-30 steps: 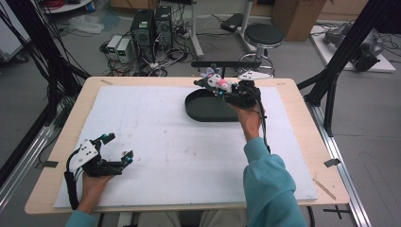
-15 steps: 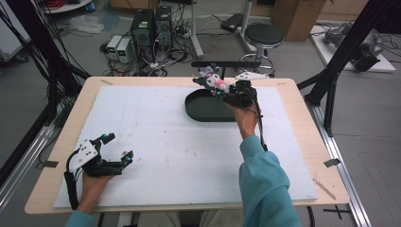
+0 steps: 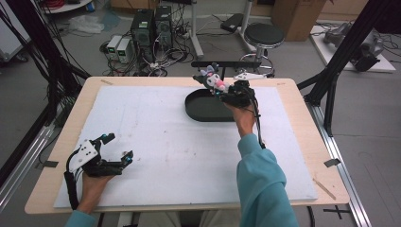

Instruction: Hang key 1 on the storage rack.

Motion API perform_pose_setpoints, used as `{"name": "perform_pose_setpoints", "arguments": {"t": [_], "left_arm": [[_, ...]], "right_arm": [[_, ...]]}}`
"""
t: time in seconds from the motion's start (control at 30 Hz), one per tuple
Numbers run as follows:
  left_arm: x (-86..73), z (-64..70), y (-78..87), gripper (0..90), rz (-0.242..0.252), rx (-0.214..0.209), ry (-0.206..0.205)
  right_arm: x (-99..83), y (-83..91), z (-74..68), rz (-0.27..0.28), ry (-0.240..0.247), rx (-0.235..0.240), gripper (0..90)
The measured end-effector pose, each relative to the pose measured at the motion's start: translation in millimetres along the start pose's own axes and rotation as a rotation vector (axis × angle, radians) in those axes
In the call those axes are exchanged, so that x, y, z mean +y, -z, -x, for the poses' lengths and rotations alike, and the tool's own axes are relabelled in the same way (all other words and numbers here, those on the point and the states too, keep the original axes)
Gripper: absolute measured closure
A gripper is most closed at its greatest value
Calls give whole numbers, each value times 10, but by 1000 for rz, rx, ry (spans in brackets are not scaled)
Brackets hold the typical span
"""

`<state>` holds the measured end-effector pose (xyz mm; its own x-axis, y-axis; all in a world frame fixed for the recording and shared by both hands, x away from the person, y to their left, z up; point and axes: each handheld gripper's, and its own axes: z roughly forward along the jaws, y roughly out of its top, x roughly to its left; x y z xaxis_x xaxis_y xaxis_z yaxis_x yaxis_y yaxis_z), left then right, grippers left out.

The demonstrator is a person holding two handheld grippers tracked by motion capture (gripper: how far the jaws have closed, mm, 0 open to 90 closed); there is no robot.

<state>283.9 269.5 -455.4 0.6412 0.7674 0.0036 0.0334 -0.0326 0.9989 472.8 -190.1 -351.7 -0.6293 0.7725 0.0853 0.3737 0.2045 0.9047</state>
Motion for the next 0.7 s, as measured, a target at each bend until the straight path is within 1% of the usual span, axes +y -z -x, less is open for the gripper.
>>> {"name": "perform_pose_setpoints", "arguments": {"t": [0.1, 0.13, 0.17, 0.2, 0.23, 0.3, 0.33, 0.37, 0.43, 0.5, 0.57, 0.63, 0.7], "left_arm": [[0, 0, 0, 17, 1, -1, 1], [0, -1, 1, 17, 1, -1, 1], [0, -3, 0, 17, 3, 1, 1], [0, -3, 0, 17, 3, 1, 2], [0, -2, 0, 17, 3, 0, 1], [0, -1, 0, 17, 1, -1, 1], [0, -3, 0, 17, 3, 1, 2], [-1, -3, 0, 17, 4, 1, 3], [0, -4, 0, 17, 4, 0, 2], [0, -3, 1, 17, 4, 0, 2], [-1, -4, 1, 17, 5, -1, 2], [-1, -5, 3, 17, 4, 0, 5], [-2, -6, 4, 17, 6, -1, 6]], "right_arm": [[-13, -17, 10, -17, 4, -5, 486], [-19, -27, 18, -22, 7, -5, 459], [-25, -33, 18, -34, 0, -3, 415], [-39, -55, 27, -47, -7, 3, 356], [-51, -68, 28, -62, -24, 3, 276], [-68, -88, 38, -76, -23, -22, 105], [-71, -88, 37, -78, -24, -29, 74], [-67, -77, 36, -77, -24, -30, 4], [-47, -33, 28, -57, -27, -34, 6], [-22, 24, 16, -40, -26, -13, 6], [-2, 89, 1, -41, -19, -3, 6], [-8, 160, -1, -24, -4, -1, 6], [-30, 246, 0, -14, -6, 13, 6]]}}
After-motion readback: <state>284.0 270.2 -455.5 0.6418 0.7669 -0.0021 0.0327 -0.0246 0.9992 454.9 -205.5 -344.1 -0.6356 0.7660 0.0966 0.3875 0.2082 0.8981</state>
